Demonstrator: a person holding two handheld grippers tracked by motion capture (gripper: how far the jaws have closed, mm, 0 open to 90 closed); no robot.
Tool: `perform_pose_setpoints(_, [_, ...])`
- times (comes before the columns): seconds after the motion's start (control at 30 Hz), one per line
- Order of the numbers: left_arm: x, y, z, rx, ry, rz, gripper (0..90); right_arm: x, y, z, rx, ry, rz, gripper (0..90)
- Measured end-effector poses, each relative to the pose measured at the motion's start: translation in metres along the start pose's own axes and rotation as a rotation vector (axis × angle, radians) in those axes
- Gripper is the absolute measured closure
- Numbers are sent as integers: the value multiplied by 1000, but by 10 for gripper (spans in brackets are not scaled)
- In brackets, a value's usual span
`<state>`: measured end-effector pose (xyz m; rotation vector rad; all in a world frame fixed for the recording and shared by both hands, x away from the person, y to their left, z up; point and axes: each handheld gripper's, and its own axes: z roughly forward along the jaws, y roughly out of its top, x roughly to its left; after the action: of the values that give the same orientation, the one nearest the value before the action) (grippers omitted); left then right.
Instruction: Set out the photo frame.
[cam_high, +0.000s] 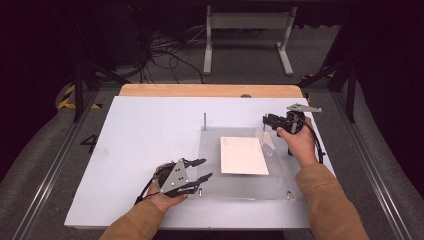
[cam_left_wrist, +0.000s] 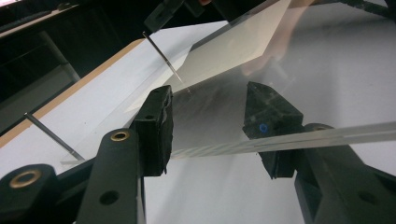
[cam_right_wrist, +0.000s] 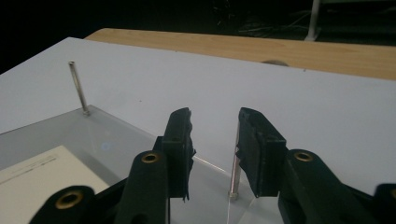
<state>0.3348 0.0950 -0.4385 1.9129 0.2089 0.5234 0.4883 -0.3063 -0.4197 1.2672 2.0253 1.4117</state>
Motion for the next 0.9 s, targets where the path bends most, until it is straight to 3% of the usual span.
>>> perform_pose_setpoints(0.2, [4, 4, -1, -1, -8, -25, 512, 9, -4, -38, -30, 22, -71, 561])
perform_pose_setpoints(0.27, [5, 4, -1, -5, -10, -30, 511, 14, -7, -51, -36, 41, -115, 564])
perform_pose_setpoints(0.5, [7, 6, -1, -10, -17, -52, 510, 26, -21, -105, -119, 97, -192, 541])
perform_pose_setpoints(0.7, [10, 9, -2, -7, -23, -60, 510, 39, -38, -137, -118, 100, -309, 497])
perform_pose_setpoints(0.83, [13, 12, -2, -9, -27, -87, 509, 48, -47, -153, -96, 128, -392, 517])
perform_pose_setpoints(0.9, [14, 13, -2, -9, -30, -89, 508, 49, -50, -159, -88, 134, -408, 518])
